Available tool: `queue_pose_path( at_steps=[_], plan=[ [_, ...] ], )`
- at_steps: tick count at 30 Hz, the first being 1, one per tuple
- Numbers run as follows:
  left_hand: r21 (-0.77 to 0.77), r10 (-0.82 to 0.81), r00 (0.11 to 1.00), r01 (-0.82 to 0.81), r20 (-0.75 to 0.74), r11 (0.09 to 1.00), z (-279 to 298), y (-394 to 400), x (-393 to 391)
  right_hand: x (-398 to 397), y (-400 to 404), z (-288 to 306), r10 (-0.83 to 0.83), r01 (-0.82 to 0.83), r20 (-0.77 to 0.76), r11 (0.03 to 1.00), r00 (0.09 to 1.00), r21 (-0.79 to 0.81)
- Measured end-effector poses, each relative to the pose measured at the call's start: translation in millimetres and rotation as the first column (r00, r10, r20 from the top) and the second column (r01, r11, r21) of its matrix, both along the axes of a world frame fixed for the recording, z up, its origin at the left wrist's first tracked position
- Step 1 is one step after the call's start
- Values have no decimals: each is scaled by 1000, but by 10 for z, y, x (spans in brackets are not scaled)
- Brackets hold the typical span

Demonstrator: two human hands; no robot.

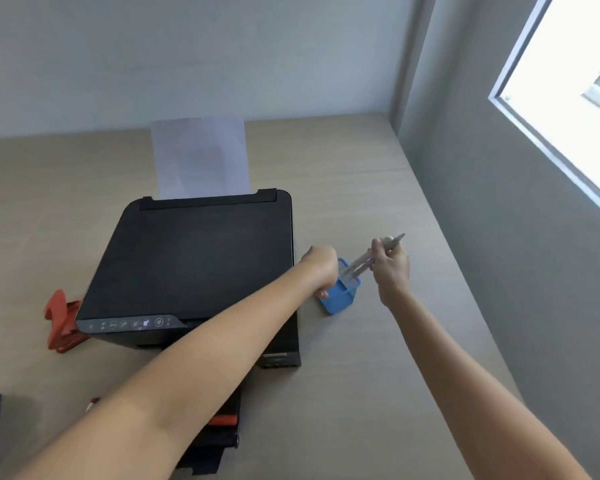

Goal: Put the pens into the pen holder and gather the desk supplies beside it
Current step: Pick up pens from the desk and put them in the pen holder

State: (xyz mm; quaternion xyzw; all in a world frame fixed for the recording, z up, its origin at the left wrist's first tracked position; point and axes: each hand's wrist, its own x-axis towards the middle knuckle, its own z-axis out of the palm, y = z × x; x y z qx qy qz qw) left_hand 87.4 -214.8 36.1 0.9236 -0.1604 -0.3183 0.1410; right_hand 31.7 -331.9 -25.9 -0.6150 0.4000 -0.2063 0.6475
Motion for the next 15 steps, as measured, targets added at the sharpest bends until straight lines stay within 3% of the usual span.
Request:
queue_pose_path(
  at_steps=[2,4,9,15],
  plan=[
    [48,88,996,-88,-8,995,-198,-104,113,68,9,-119,10,-13,-98,999,995,-35],
    [112,73,996,-67,-46,991,-296,-208,198,118,21,-216,41,-61,-193,993,980,-98],
    [174,-176,979,157,103,972,-327,-270,275,159,42,-346,94,-186,-347,952,933,-243],
    [170,-338,917,306,213,937,-253,-191,283,-8,57,-460,160,-271,-394,931,905,-245]
  ],
)
